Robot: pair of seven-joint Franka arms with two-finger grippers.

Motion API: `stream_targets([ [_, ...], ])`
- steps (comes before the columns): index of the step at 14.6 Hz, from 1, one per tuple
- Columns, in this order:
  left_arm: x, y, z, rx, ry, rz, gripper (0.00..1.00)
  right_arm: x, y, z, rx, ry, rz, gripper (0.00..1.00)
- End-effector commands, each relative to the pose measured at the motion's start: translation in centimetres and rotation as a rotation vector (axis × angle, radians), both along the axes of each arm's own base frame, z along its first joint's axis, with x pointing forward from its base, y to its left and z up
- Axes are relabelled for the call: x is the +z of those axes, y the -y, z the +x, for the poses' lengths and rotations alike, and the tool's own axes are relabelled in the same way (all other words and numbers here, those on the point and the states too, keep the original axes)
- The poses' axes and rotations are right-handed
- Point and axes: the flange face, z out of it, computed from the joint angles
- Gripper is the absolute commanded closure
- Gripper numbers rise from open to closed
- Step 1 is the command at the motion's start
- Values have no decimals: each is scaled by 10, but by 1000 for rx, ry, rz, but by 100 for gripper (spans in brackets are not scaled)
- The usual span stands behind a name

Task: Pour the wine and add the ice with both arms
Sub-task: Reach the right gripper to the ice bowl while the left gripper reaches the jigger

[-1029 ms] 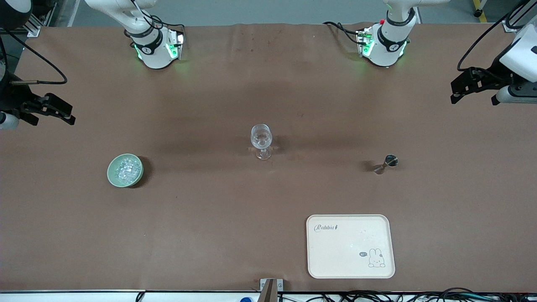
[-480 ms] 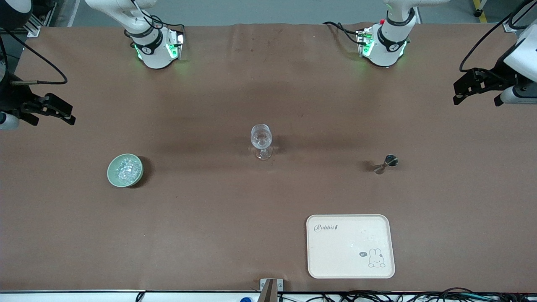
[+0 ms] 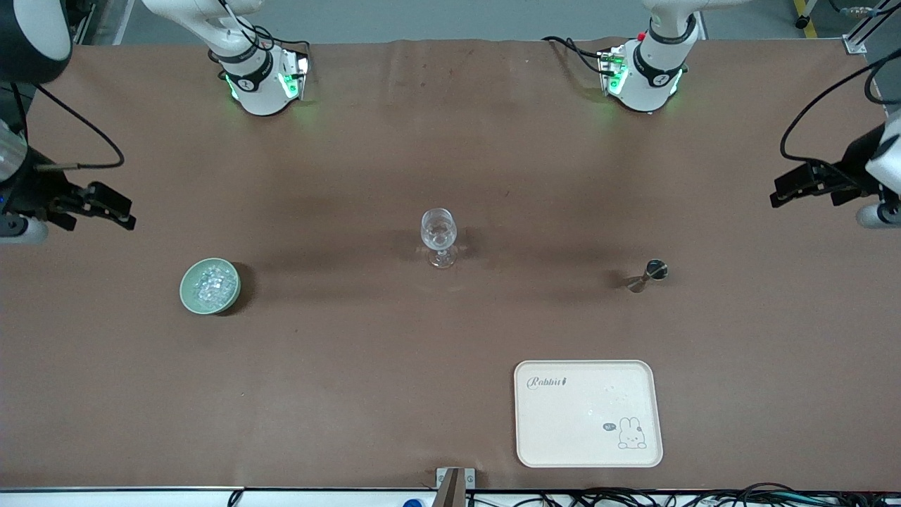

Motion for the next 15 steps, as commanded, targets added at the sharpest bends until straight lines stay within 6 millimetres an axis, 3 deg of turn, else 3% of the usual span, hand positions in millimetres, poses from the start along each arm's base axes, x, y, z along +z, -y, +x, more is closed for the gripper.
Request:
stream_targets([
  [1,-33,-23,18,143,-66,-105,0,-35,13,22,-20,5,3,0],
  [6,-118,-42,40,465,-258,-182,0,-107,22,38,-35,8,-4,0],
  [11,-202,-68,52,698,-442,-293,0,-200,21,16,-31,41,-9,2],
  [15,-272,-94,43,836,-600,-459,0,-259,24,-6,-36,47,-14,8],
])
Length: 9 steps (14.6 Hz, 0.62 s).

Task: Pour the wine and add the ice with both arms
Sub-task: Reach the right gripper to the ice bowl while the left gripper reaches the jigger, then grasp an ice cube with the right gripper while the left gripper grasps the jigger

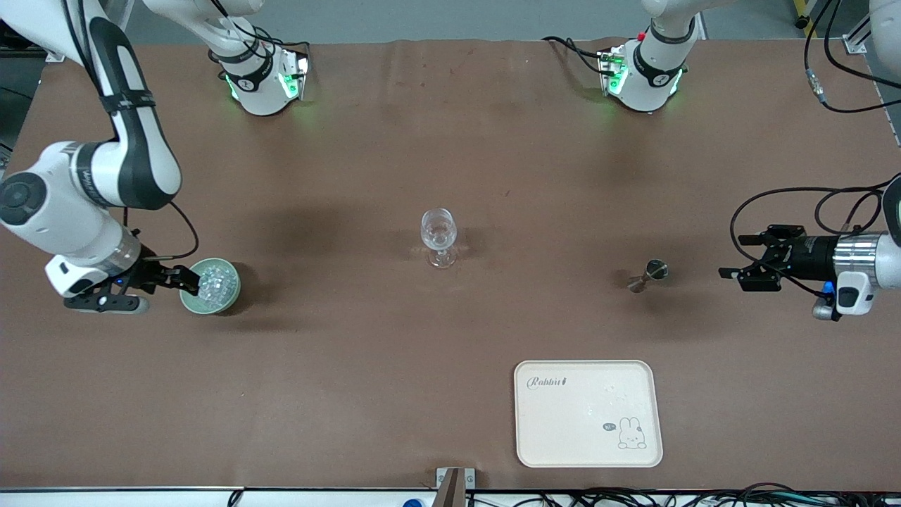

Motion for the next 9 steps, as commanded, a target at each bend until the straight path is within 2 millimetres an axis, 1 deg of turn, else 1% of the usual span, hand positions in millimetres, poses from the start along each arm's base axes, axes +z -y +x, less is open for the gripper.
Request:
stream_targets([
  [1,-42,-13,-5,95,-77,-98,0,-28,7,-18,-7,-7,2,10],
  [3,-75,-12,-6,121,-120,-134,0,-44,10,-23,-15,-36,2,15],
  [6,-123,-15,-20,222,-179,-218,0,-67,18,-29,-31,-73,3,22],
  [8,-141,-14,-23,259,-192,-233,0,-83,17,-29,-35,-85,3,25],
  [9,-150,-12,-23,284,-202,-258,2,-88,17,-29,-36,-79,2,27],
])
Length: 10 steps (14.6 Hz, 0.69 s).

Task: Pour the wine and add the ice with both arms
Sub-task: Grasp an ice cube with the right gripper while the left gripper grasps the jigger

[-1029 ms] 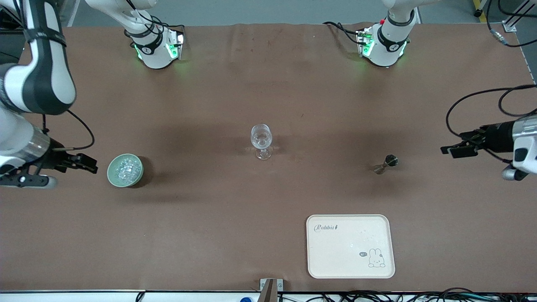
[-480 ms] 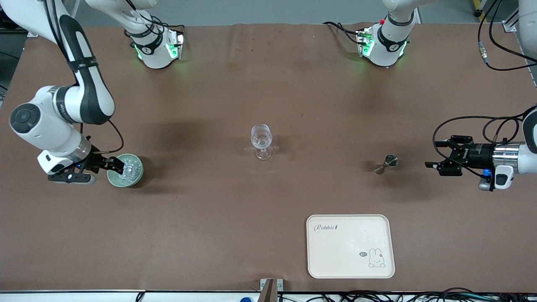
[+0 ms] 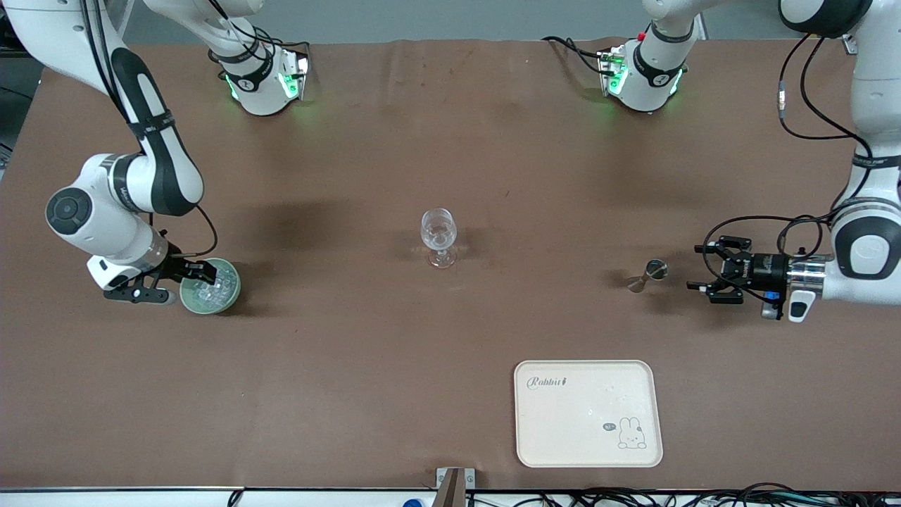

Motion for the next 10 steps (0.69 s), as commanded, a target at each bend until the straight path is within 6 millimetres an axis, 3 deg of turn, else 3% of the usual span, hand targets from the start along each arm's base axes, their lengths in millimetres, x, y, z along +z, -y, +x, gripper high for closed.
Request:
stream_targets([
  [1,-16,2,-3,78,-32,-50,4,-17,-2,-3,-1,2,3,28],
  [5,-50,9,-11,135,-110,-100,6,-22,-7,-3,6,-7,4,34],
  [10,-69,23,-15,190,-132,-177,10,-26,-8,-4,6,-12,4,49],
])
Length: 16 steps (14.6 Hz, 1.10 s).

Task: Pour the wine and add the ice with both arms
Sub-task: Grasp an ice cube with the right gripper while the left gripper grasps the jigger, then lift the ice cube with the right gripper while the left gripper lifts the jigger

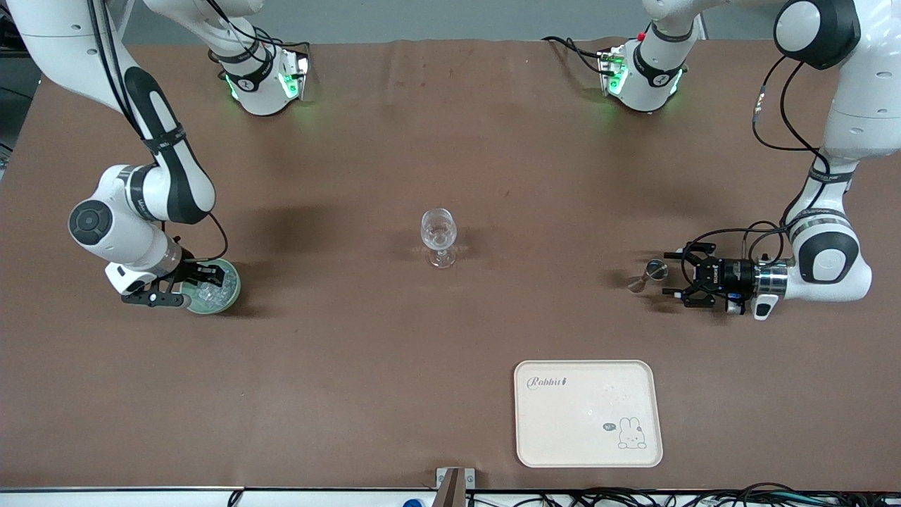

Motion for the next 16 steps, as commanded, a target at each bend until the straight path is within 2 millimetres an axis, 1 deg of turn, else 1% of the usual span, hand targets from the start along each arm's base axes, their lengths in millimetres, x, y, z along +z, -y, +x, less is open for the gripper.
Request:
stream_targets([
  [1,-7,10,-1,30,-10,-37,11,-2,-3,-3,-2,6,4,51],
  [4,-11,17,-1,29,-15,-49,14,-4,-2,-1,-6,12,4,59],
  [5,-13,18,-1,32,-17,-53,16,-4,-2,-1,-6,13,4,64],
  [7,-15,21,-1,33,-15,-60,17,-4,-2,0,-6,15,4,78],
  [9,-20,23,-1,49,-15,-80,19,-2,-2,1,-6,18,4,85],
  [10,-21,28,-1,41,-9,-83,20,-1,-2,1,-6,15,4,87],
  [11,-21,32,0,34,-7,-83,22,4,-2,2,-6,16,5,91],
  [12,-22,33,0,34,-9,-84,24,13,-3,2,-7,23,6,95],
  [14,-23,33,-1,32,-4,-85,28,45,-3,6,-4,30,9,95],
  [16,-26,34,-2,27,4,-90,32,95,2,15,-7,3,14,95],
])
